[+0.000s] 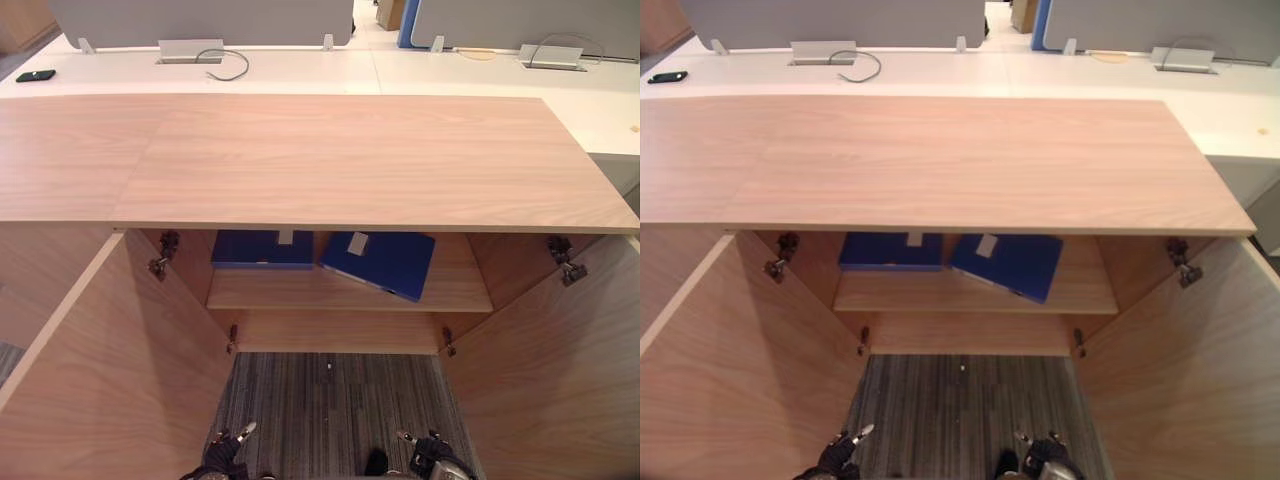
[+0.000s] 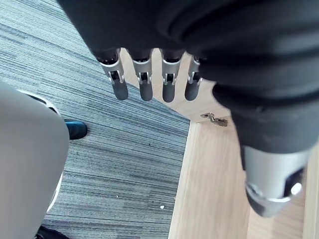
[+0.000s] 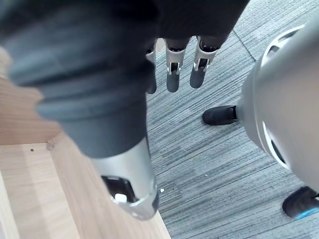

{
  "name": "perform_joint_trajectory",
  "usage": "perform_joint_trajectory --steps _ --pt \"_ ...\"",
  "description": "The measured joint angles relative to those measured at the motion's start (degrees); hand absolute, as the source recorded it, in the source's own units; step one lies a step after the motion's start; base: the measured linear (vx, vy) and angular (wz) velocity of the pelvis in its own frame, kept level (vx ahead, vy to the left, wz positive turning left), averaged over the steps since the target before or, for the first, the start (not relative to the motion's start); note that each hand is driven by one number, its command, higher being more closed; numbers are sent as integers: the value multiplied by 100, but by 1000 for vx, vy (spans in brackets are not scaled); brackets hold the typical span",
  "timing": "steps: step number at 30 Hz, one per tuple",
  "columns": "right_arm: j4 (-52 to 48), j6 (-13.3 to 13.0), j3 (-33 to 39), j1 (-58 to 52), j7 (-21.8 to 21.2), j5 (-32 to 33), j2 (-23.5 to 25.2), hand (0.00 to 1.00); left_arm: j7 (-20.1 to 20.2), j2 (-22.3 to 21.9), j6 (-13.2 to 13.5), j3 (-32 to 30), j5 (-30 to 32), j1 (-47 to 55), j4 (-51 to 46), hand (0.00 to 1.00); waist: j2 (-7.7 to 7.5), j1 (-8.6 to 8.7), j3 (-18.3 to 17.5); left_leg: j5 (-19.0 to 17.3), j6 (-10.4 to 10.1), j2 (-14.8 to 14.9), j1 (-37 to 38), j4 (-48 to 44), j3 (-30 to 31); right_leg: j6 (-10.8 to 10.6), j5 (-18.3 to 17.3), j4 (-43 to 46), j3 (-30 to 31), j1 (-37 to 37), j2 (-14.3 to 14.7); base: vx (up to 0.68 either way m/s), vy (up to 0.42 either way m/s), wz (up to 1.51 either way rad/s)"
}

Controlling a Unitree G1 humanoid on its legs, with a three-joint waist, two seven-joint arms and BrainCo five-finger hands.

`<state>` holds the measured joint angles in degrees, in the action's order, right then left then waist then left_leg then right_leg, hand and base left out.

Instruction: Walk over to the cabinet, pick up the folder, carry it to the office cabinet, place the folder inside the office cabinet, then close the office cabinet door

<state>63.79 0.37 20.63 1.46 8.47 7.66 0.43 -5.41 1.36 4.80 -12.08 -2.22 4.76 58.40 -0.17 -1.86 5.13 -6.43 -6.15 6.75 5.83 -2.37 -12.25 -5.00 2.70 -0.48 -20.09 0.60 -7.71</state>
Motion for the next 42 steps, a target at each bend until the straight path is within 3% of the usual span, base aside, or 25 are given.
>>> perform_joint_trajectory --steps 4,6,7,8,10,11,13,16,17,18,19,24,34,37,38,40,42 --pt "1 -36 -53 0 -3 0 12 0 0 57 -2 50 -19 0 51 0 -39 75 19 -20 -9 27 -60 -225 36 28 5 -102 4 -101 19 23 -6 2" --pt "-3 -50 -60 -1 -10 0 57 0 1 89 0 -96 -85 0 -15 0 -89 83 102 -254 -37 195 -396 -1173 131 186 -167 6 46 -180 55 2 -70 2" --pt "-30 -65 -62 0 -15 1 73 0 9 51 -2 -414 -138 -3 -114 0 -92 60 181 -397 64 366 -817 -2315 268 209 -337 265 101 -183 102 -23 -83 -24" --pt "-111 -77 -63 -11 -16 5 61 0 8 -24 -6 -722 -236 21 -233 0 -24 25 265 -334 191 597 -1238 -3477 398 237 -548 580 186 -198 204 -23 -77 -37" --pt "-128 -111 -89 -49 -12 10 49 0 8 -59 -5 -957 -368 38 -286 0 8 -68 343 13 472 785 -1677 -4663 654 369 -892 961 341 -244 266 4 -53 -45" --pt "-143 -113 -129 -73 -4 8 6 0 9 -74 -4 -1023 -433 32 -320 0 7 -71 349 -226 378 763 -1841 -4916 694 402 -1045 1102 409 -281 268 21 -52 -30" --pt "-207 -104 -148 -122 5 8 -22 0 13 -165 -1 -1094 -600 45 -397 0 13 -70 356 -490 292 618 -2083 -4779 589 401 -1093 1124 480 -307 251 28 -18 -18" --pt "-216 -102 -153 -127 -1 5 -55 0 19 -317 5 -1167 -757 115 -446 0 93 -91 309 -405 198 135 -2025 -2762 475 273 -1172 1138 664 -232 188 57 72 -37" --pt "-223 -100 -156 -139 -3 3 -85 0 21 -361 3 -1173 -753 141 -422 0 166 -93 265 -218 211 98 -1938 -2292 491 229 -1194 1150 726 -219 232 202 188 -48" --pt "-215 -84 -175 -145 -4 -2 -67 0 24 -394 -2 -1247 -758 111 -366 0 135 -118 219 -19 472 -6 -1779 -2055 399 116 -1223 1213 845 -218 143 262 197 -40" --pt "-222 -81 -189 -186 -7 -14 -4 0 27 -363 -1 -1260 -686 110 -365 0 22 -117 158 -17 479 -145 -1659 -1837 272 59 -1231 1157 929 -223 11 275 182 -33" --pt "-222 -80 -381 -187 -37 -206 83 0 23 -305 -19 -1163 -485 50 -196 0 -18 -110 17 8 554 -454 -1369 -1345 110 -76 -1139 828 935 -392 -214 220 77 -6" --pt "0 -41 -486 -144 -54 -436 36 0 23 -97 12 -372 -323 73 -37 0 -5 -125 -183 208 675 -581 -1065 -562 53 -93 -817 597 932 -389 -203 86 16 -6" --pt "-175 -35 -618 -119 -52 -435 -47 0 28 -158 16 -387 -266 74 -81 0 150 -120 -80 223 700 -509 -931 -568 134 -88 -822 1997 1001 189 -258 1 103 5" --pt "-508 -41 -777 -122 -47 -433 -59 0 51 -175 17 -379 -251 64 -123 0 194 -69 106 146 803 -475 -744 -609 192 40 -794 3447 1224 780 -439 -37 108 11" --pt "-858 -49 -1099 -116 -25 -430 -38 0 80 -123 16 -395 -233 52 -178 0 145 -61 237 -46 872 -506 -732 -907 191 219 -873 4418 1245 1285 -687 -89 55 14" --pt "-1164 -69 -1507 -54 7 -412 31 0 75 -114 10 -558 -230 38 -325 0 122 -74 384 -484 824 -361 -1083 -1740 127 359 -732 3998 1055 1507 -838 -131 -16 -10"
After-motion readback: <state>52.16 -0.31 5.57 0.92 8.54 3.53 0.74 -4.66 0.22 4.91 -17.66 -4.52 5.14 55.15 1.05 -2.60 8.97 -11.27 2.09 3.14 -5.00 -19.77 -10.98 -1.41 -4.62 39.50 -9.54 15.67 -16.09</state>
